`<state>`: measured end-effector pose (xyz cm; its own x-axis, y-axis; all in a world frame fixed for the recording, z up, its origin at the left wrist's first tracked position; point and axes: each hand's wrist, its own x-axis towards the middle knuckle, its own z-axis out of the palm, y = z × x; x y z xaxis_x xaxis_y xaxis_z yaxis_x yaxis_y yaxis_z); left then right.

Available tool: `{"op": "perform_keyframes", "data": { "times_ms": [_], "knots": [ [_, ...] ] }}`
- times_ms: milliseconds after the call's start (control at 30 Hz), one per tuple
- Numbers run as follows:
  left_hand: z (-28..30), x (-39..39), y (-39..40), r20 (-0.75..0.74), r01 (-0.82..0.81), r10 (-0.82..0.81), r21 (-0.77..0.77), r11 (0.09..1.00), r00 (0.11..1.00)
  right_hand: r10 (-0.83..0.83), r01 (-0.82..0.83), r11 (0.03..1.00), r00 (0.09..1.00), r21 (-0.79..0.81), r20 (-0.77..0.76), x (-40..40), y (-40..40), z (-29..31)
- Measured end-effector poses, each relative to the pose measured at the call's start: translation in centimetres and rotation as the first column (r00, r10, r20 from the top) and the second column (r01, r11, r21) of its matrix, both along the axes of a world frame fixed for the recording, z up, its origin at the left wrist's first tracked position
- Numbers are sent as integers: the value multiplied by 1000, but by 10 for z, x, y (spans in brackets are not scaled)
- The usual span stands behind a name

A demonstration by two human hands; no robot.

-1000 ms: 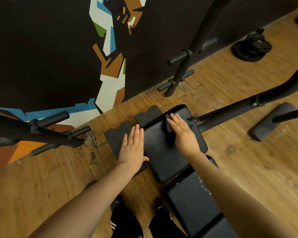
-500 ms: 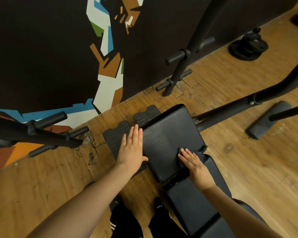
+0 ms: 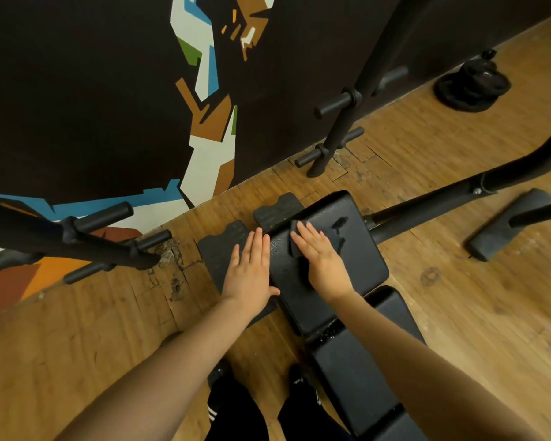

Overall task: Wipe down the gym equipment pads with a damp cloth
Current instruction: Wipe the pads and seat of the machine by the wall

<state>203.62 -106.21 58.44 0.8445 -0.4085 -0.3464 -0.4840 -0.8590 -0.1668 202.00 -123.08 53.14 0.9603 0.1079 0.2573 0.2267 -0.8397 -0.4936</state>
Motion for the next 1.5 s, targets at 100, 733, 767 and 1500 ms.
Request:
{"op": "perform_keyframes", "data": {
  "times_ms": [100, 733, 767, 1500],
  "knots": [
    [-4, 1, 2, 3, 8, -8, -12, 1000, 1000, 36, -36, 999, 999, -3, -6, -56, -12, -30],
    [-7, -13, 19, -57, -120, 111, -198, 973, 992, 57, -55, 998, 997, 24, -50, 14, 30, 12],
    [-6, -12, 21, -52, -102, 93, -198, 975, 994, 63, -63, 998, 998, 28, -18, 0, 27, 3],
    [1, -8, 25, -141, -105, 62, -321, 941, 988, 94, -94, 994, 995, 55, -9, 9, 47, 12]
  ]
}}
